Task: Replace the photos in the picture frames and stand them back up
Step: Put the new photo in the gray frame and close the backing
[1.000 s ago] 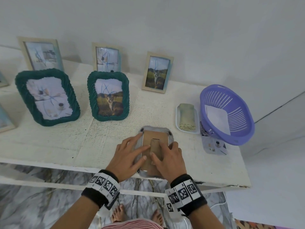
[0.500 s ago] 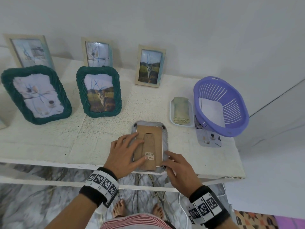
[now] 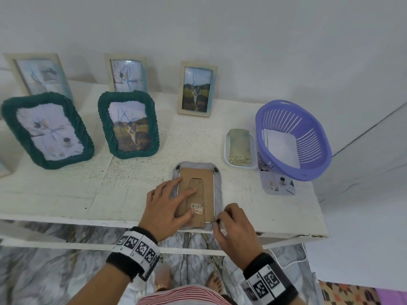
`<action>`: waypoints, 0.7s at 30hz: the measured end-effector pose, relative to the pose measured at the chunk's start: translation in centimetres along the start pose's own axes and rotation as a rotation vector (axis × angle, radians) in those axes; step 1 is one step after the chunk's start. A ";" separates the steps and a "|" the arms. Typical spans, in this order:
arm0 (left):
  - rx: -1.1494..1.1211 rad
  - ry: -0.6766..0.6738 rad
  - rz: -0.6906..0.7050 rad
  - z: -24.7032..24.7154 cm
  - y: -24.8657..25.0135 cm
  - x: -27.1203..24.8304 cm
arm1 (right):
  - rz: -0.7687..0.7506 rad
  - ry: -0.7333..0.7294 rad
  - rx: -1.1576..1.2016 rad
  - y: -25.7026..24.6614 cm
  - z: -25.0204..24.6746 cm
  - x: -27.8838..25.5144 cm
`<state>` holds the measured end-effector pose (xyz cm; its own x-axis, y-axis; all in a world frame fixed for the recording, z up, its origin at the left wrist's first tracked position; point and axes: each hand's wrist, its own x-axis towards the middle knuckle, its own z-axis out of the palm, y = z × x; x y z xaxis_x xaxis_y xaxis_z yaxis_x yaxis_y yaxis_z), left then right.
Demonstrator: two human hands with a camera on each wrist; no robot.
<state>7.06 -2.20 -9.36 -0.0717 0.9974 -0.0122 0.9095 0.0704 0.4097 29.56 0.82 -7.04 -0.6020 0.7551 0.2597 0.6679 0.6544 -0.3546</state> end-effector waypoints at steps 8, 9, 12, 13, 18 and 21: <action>0.006 0.000 -0.008 0.1 0.0 0.0 | 0.149 0.003 0.070 -0.7 1.2 -0.3; 0.001 0.002 -0.008 0.1 0.0 0.0 | 0.142 0.001 0.087 -0.7 1.2 -0.2; -0.008 0.005 -0.007 0.1 0.0 0.0 | 0.140 -0.002 0.093 -0.6 1.1 -0.3; -0.007 0.005 -0.006 0.1 -0.1 0.0 | 0.156 0.010 0.095 -0.5 1.0 -0.4; -0.017 0.015 -0.009 0.2 0.0 0.0 | 0.170 -0.013 0.112 -0.3 1.1 -0.4; -0.017 0.014 -0.007 0.2 0.0 0.0 | 0.183 -0.025 0.183 -0.1 1.4 -0.4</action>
<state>7.12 -2.24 -9.56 -0.0844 0.9964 -0.0023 0.9017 0.0774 0.4253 29.13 0.42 -8.33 -0.4906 0.8575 0.1549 0.6778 0.4873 -0.5506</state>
